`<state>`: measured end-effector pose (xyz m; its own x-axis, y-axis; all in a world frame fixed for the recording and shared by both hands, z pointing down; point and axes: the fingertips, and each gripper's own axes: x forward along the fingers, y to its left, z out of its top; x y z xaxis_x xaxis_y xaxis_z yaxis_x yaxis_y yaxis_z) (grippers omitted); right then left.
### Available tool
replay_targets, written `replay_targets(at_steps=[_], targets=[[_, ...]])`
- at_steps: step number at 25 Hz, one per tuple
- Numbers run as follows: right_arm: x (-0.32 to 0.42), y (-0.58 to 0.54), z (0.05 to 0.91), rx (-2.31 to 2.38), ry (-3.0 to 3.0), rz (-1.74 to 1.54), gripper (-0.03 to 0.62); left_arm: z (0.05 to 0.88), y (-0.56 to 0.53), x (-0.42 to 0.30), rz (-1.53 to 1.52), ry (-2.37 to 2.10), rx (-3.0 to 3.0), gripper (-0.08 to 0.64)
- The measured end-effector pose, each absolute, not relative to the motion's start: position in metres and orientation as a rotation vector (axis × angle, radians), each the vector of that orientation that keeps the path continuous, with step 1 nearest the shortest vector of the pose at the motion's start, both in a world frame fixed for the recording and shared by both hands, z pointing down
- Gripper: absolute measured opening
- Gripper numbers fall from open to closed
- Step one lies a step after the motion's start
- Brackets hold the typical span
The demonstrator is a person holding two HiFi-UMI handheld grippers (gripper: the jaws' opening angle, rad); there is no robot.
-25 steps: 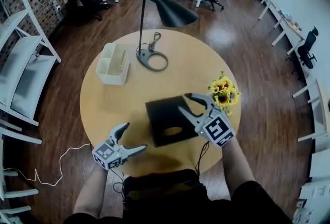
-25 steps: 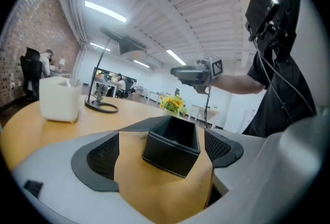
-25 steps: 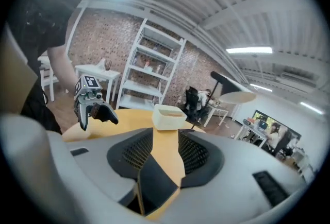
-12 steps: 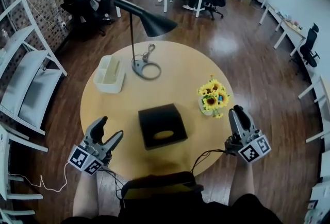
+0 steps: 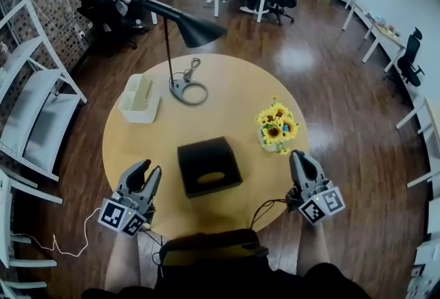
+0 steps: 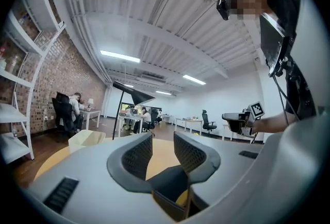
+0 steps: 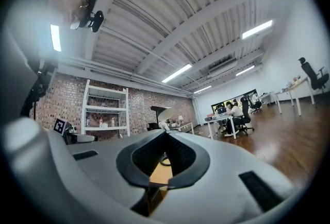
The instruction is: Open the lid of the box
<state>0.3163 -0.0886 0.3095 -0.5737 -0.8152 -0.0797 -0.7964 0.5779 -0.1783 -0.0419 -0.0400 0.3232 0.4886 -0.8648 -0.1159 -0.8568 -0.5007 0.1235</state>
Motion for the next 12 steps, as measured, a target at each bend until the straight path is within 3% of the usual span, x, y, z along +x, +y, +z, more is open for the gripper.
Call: replay_targets(at_steps=[12], targets=[[0.321,-0.092,0.317,-1.389,2.596,-0.271,0.0,0.332,-0.042,-0.063,-0.276,-1.572,2.601,0.123]])
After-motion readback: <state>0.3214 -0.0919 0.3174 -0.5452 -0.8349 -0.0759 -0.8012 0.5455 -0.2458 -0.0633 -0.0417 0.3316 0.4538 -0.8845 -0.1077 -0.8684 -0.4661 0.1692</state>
